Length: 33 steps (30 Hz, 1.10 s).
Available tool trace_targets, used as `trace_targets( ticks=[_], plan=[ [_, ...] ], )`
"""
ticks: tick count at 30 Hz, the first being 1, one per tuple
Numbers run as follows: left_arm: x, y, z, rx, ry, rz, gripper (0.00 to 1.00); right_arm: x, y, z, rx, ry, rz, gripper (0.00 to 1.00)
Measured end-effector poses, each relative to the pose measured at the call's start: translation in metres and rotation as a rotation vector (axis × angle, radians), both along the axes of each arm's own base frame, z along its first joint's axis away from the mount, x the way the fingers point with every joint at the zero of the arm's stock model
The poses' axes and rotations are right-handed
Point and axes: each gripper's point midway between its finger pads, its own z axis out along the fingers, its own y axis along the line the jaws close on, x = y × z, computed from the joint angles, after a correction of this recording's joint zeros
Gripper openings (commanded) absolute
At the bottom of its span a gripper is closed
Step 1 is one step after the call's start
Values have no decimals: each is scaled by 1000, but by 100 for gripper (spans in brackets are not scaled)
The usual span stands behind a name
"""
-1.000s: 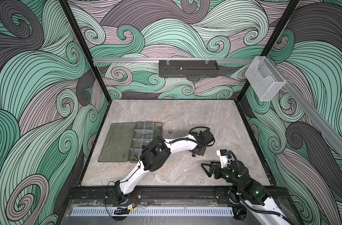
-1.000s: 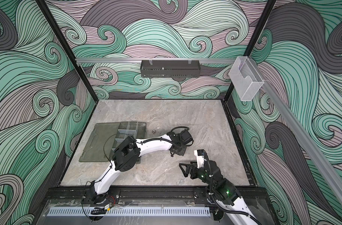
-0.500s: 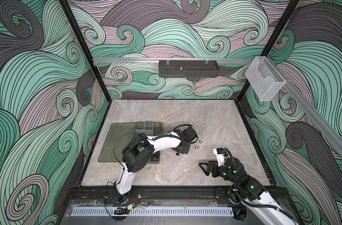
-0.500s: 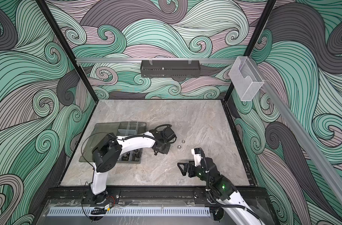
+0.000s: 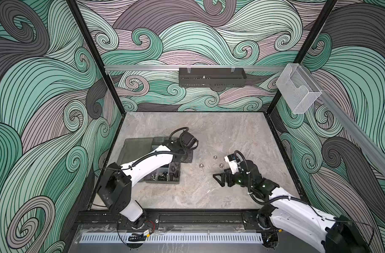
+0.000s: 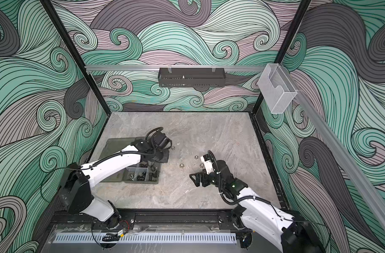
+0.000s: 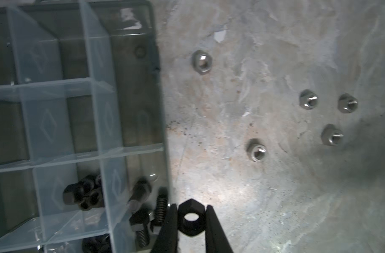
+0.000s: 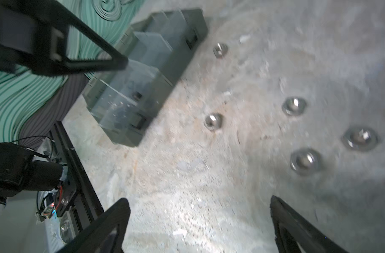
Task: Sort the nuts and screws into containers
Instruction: 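Carry the black hex nut with the left gripper over the box compartment, then open the left gripper to drop the black nut among the black nuts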
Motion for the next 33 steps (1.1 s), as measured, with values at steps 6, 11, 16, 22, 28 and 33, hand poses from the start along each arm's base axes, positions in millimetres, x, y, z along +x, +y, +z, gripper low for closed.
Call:
trace_targets(
  ticks=[6, 11, 16, 22, 28, 33],
  plan=[
    [-15, 60, -12, 52, 46, 115, 19, 4, 30, 8, 12, -92, 95, 99],
    [-10, 88, -18, 76, 69, 182, 19, -7, 47, -1, 6, -174, 194, 99],
    [-6, 100, -36, 110, 134, 202, 19, -14, 49, -10, 18, -210, 237, 99],
    [-6, 97, -54, 119, 188, 191, 20, -11, 51, 2, 26, -287, 242, 99],
    [-5, 97, -65, 135, 217, 186, 23, -8, 52, 1, 14, -309, 246, 99],
    [-3, 96, -67, 135, 214, 184, 27, -9, 52, -3, 5, -303, 252, 99]
  ],
)
